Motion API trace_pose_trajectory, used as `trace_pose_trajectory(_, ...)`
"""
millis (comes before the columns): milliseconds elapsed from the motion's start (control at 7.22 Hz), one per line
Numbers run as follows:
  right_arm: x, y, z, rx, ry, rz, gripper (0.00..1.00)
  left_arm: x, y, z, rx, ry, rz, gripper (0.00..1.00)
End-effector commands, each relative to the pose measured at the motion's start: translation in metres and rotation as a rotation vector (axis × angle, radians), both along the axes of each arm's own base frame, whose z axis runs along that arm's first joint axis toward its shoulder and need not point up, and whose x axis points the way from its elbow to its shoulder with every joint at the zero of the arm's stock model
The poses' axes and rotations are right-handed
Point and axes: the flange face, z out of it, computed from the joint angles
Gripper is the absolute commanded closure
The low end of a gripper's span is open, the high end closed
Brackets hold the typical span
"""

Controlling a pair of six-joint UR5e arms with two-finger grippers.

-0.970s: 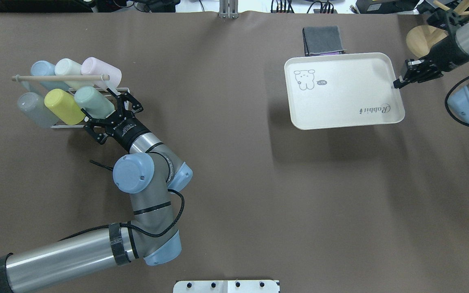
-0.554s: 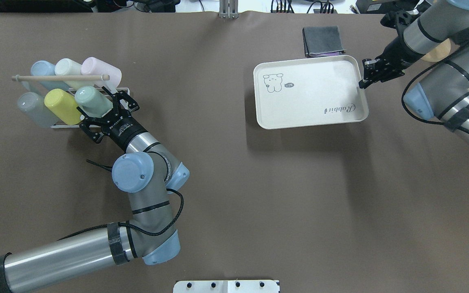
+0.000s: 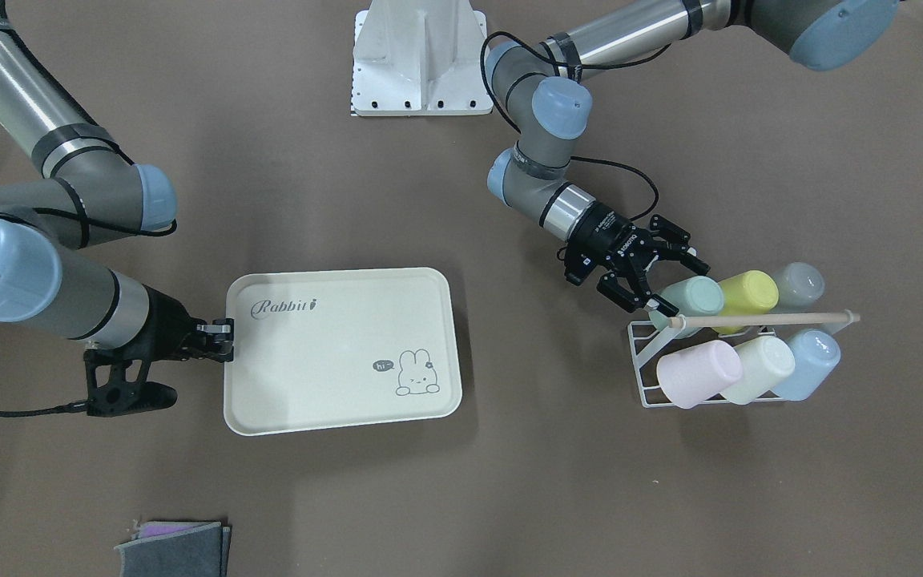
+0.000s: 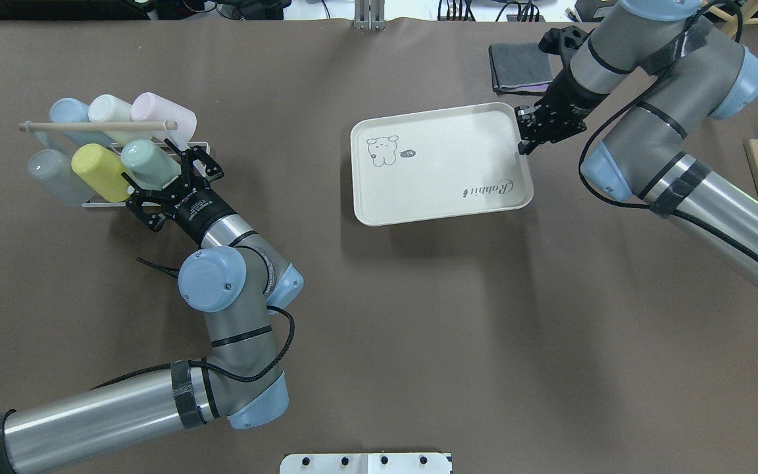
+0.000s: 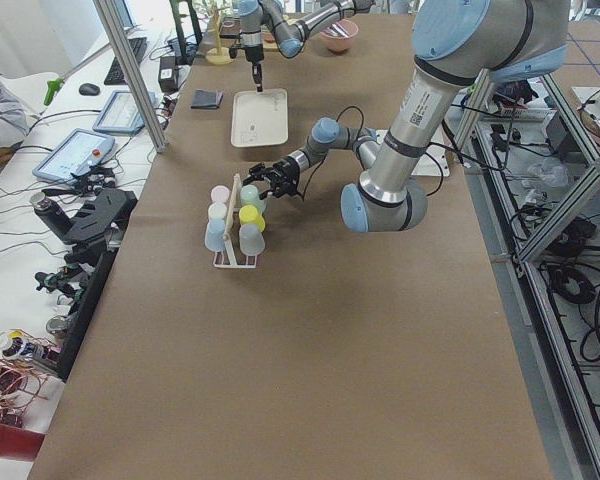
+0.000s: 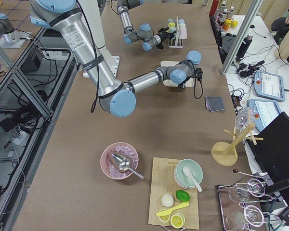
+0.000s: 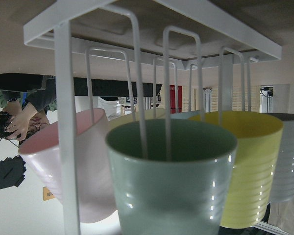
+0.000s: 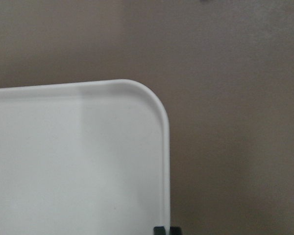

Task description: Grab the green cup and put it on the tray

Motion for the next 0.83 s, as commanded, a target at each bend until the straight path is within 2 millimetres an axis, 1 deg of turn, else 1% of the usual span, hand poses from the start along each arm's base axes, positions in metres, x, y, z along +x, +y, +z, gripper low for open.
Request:
trace_pose_trajectory(0, -0.024, 0.015, -0.013, 0.005, -0.002, -0.013, 1.0, 0.0, 0.002, 0.006, 0.003, 0.005, 0.003, 0.09)
trace_pose_trajectory(139, -0.038, 0.022, -0.012, 0.015, 0.015, -0.016, 1.0, 0.001, 0.002, 0.009, 0.007, 0.015, 0.004, 0.07)
trace_pose_trajectory(277, -0.042, 0.024, -0.012, 0.015, 0.019, -0.015, 1.0, 0.0, 0.002, 0.01, 0.007, 0.014, 0.004, 0.07)
trace_pose_trajectory(554, -0.054, 0.021, -0.024, 0.04, 0.037, 0.012, 1.0, 0.0, 0.001, 0.015, 0.019, 0.002, 0.012, 0.07)
trace_pose_trajectory(693, -0.06, 0.018, -0.036, 0.049, 0.033, 0.02, 1.0, 0.001, 0.0, 0.015, 0.02, -0.002, 0.013, 0.07)
